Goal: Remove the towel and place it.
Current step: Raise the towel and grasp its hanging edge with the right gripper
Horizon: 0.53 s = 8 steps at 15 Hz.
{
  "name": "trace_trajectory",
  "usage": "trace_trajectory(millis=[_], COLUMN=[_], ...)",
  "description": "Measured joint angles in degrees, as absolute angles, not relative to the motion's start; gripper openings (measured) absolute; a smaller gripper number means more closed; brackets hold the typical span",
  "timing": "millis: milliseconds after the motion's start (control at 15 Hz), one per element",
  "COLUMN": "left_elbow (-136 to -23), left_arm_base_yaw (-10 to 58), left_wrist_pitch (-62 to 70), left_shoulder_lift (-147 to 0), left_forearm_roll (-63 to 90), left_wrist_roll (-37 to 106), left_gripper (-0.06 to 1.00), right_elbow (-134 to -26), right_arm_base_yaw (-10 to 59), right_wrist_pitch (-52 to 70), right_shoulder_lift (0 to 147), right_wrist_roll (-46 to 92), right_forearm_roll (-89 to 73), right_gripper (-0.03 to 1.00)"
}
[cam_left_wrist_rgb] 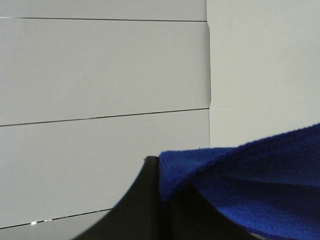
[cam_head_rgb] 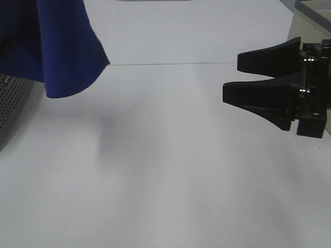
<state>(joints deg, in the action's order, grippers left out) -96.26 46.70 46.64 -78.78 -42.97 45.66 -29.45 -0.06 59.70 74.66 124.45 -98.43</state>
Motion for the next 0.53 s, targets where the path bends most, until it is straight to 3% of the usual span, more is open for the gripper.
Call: trace_trajectory(millis=[200, 533], left_elbow=[-96.3, -96.3], left_arm_base_yaw=[48.0, 48.2], left_wrist_pitch=[46.6, 46.6], left_shoulder_lift=[-78.8, -78.8], left_forearm_roll=[-43.0, -42.9], left_wrist_roll=[47.0, 50.9], left_gripper=[0.0, 0.0], right_elbow=[-35.4, -48.5], right_arm_base_yaw=[2.3, 14.4], right_wrist_pitch=[62.5, 58.7], right_shoulder_lift=[83.2, 95.0], right_wrist_roll=[127.3, 128.1], right_forearm_roll=[-99.3, -99.6], right_gripper=[0.76, 0.76])
